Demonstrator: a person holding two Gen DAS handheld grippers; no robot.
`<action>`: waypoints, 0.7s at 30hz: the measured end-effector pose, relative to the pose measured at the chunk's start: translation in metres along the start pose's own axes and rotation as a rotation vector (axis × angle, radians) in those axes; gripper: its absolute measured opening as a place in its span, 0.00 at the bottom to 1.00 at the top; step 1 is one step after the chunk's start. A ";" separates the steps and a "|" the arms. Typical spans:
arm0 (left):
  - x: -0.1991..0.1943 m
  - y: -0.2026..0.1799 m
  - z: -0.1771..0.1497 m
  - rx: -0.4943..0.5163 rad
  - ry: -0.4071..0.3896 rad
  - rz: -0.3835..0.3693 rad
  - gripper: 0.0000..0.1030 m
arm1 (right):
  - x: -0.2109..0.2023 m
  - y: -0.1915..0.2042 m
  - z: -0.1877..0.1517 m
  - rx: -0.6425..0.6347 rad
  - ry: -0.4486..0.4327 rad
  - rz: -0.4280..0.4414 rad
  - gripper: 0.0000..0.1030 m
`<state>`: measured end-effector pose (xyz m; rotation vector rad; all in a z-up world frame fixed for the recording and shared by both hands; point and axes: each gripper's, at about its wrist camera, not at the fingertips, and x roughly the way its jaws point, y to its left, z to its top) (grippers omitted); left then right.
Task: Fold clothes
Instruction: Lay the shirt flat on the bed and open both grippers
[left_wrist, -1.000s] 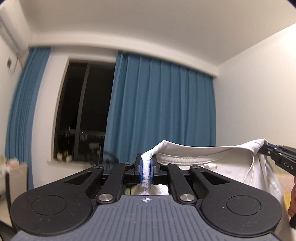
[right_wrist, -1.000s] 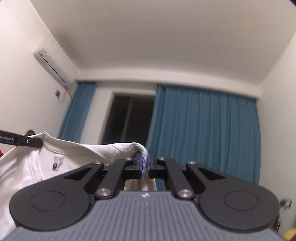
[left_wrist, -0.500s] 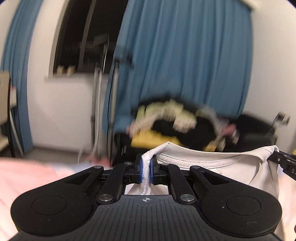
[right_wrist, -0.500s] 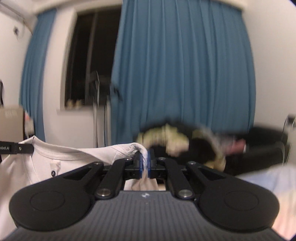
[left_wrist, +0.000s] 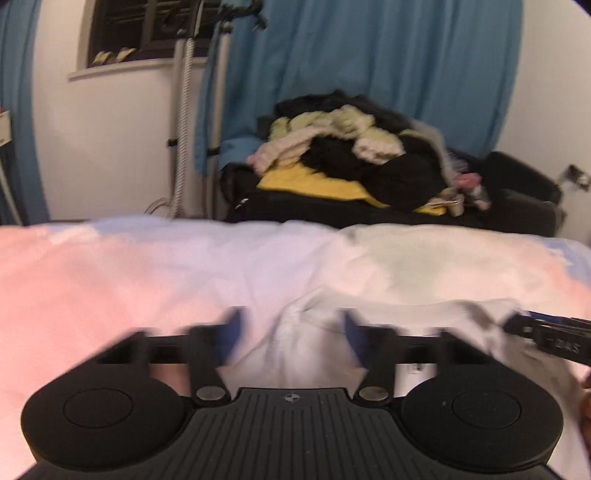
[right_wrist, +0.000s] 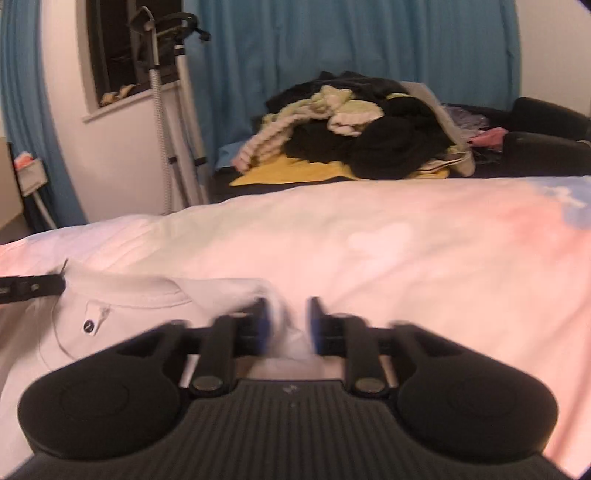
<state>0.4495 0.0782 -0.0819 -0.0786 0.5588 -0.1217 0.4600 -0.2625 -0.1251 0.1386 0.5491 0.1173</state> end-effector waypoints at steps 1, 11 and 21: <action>-0.014 -0.004 0.000 0.026 -0.038 0.003 0.76 | -0.005 -0.001 0.002 0.004 0.007 0.000 0.50; -0.195 -0.014 -0.016 0.031 -0.161 -0.015 0.76 | -0.171 0.026 0.016 -0.039 -0.110 0.069 0.50; -0.346 -0.024 -0.096 -0.053 -0.133 0.014 0.76 | -0.357 0.046 -0.060 -0.021 -0.218 0.141 0.51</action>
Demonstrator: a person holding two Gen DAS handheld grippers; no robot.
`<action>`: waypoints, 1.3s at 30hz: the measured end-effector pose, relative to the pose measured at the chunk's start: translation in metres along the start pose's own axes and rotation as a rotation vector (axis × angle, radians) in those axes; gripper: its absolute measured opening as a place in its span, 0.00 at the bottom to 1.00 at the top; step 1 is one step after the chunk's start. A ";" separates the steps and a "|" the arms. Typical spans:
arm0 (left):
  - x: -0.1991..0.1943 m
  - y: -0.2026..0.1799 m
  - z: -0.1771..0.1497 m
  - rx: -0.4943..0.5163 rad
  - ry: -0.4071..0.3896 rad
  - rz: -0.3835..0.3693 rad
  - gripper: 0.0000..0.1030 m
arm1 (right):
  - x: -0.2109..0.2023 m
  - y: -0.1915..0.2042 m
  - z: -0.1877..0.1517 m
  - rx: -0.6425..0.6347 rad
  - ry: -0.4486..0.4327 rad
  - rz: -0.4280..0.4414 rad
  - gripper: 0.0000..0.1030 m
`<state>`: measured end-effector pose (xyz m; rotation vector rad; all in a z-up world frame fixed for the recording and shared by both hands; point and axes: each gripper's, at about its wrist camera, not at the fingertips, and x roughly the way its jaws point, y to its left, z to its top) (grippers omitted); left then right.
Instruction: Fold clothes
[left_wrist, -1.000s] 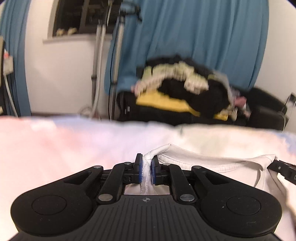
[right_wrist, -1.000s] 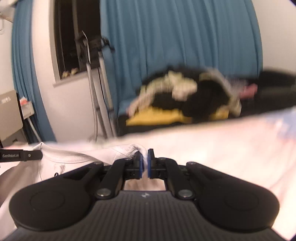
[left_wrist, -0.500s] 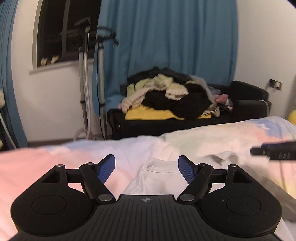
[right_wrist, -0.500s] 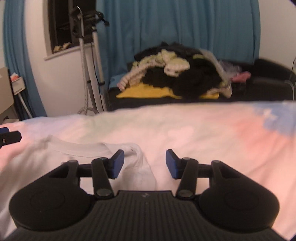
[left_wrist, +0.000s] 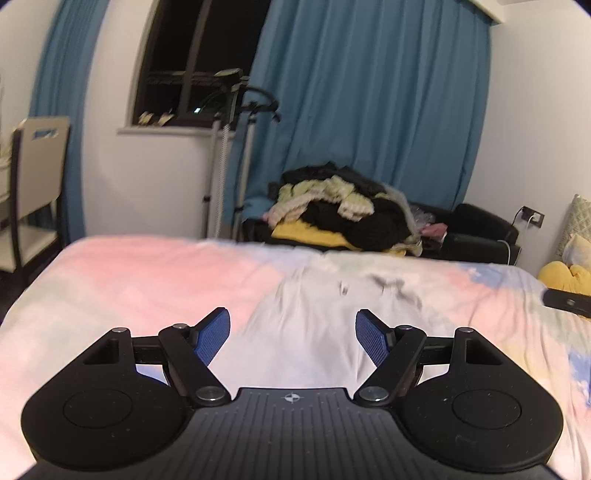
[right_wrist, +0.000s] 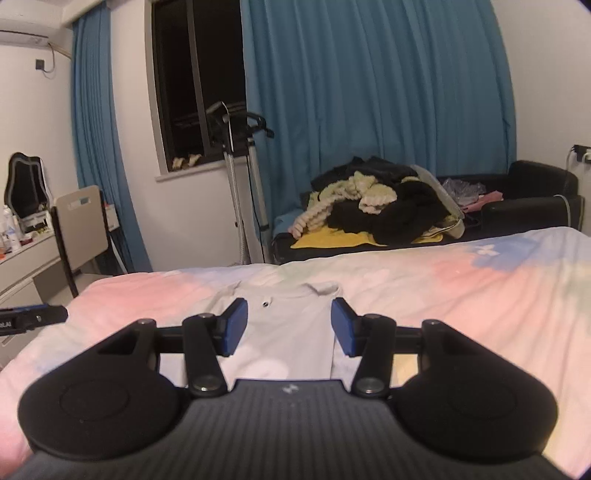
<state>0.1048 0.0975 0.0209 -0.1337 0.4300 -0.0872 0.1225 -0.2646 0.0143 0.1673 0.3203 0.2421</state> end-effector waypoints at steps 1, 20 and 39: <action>-0.006 0.003 -0.003 -0.013 0.016 0.009 0.76 | -0.014 0.001 -0.007 0.011 -0.003 0.005 0.51; 0.027 0.061 -0.048 -0.311 0.198 0.137 0.76 | -0.023 0.003 -0.088 0.066 0.107 -0.014 0.52; 0.088 0.077 -0.059 -0.356 0.224 0.175 0.46 | 0.025 -0.005 -0.105 0.114 0.144 0.047 0.59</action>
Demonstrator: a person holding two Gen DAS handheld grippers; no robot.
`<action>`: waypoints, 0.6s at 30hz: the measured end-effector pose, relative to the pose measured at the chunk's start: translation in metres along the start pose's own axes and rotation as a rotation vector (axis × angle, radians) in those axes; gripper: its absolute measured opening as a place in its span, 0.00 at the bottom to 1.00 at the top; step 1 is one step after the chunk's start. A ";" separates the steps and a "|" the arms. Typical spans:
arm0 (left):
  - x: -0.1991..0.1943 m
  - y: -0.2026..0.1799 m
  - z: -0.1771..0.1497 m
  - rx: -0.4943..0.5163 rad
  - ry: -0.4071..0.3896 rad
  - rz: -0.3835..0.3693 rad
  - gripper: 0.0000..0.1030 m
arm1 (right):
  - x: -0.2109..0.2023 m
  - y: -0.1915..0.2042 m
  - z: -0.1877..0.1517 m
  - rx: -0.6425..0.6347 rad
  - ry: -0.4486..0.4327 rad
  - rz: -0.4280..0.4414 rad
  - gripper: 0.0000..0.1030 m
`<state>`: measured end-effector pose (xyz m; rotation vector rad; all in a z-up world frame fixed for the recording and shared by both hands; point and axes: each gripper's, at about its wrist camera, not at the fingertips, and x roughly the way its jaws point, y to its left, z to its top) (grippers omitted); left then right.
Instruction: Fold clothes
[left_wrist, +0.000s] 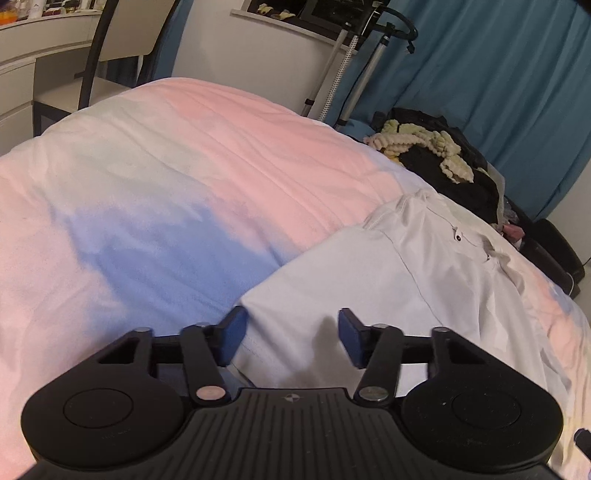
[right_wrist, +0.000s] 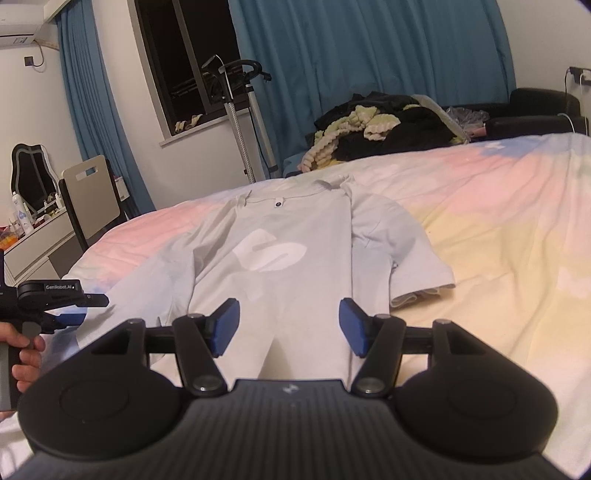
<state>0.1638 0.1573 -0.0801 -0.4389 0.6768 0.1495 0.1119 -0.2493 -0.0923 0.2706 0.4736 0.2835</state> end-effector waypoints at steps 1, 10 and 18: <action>0.001 0.000 0.001 -0.002 -0.002 0.001 0.39 | 0.001 -0.001 0.000 0.007 0.002 0.002 0.59; -0.025 -0.002 0.038 -0.010 -0.087 -0.003 0.02 | 0.006 -0.007 -0.004 0.023 0.016 -0.019 0.60; -0.024 -0.005 0.137 0.091 -0.220 0.111 0.02 | 0.012 -0.002 -0.013 -0.005 0.043 -0.031 0.60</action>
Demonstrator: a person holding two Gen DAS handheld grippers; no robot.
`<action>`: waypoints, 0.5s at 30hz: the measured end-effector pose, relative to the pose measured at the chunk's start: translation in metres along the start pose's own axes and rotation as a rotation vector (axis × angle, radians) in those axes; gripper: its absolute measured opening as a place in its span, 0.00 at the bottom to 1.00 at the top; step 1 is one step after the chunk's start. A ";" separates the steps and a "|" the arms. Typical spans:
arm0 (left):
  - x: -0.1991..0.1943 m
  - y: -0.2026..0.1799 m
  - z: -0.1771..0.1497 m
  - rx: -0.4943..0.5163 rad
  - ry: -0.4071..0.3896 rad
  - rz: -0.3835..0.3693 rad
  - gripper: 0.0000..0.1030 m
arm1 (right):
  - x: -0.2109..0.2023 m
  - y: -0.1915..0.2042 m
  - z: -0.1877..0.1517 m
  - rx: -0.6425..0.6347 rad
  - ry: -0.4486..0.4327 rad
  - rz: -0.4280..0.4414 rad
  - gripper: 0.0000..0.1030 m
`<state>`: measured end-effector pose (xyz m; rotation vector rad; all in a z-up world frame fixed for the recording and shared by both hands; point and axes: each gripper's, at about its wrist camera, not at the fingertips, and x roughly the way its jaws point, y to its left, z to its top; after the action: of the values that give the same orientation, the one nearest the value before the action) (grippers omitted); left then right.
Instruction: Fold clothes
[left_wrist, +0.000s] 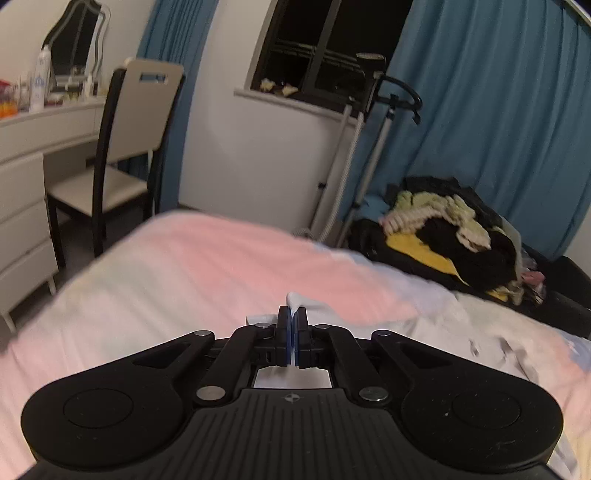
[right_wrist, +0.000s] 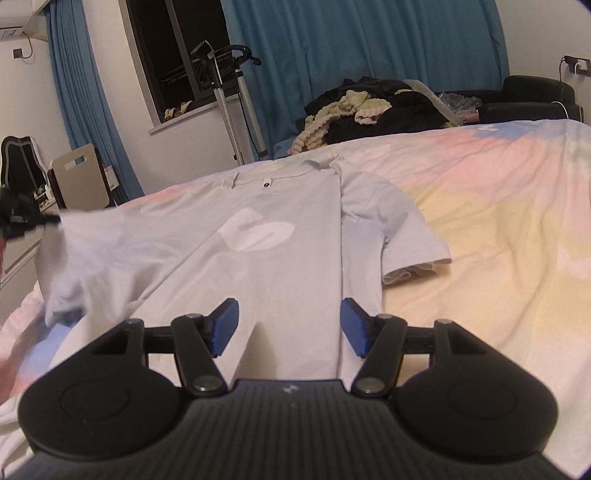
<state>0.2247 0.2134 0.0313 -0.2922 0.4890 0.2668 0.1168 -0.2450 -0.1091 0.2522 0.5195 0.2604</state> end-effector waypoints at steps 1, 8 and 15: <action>0.008 0.000 0.010 0.014 -0.010 0.018 0.02 | 0.002 0.000 0.000 -0.002 0.002 -0.001 0.60; 0.093 0.007 0.011 0.127 0.028 0.130 0.02 | 0.012 0.001 0.002 -0.016 -0.025 -0.007 0.60; 0.132 0.015 -0.029 0.190 0.049 0.104 0.05 | 0.039 -0.005 0.000 -0.043 -0.014 -0.034 0.60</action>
<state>0.3196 0.2408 -0.0618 -0.0879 0.5743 0.3127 0.1502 -0.2376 -0.1280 0.2032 0.5033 0.2366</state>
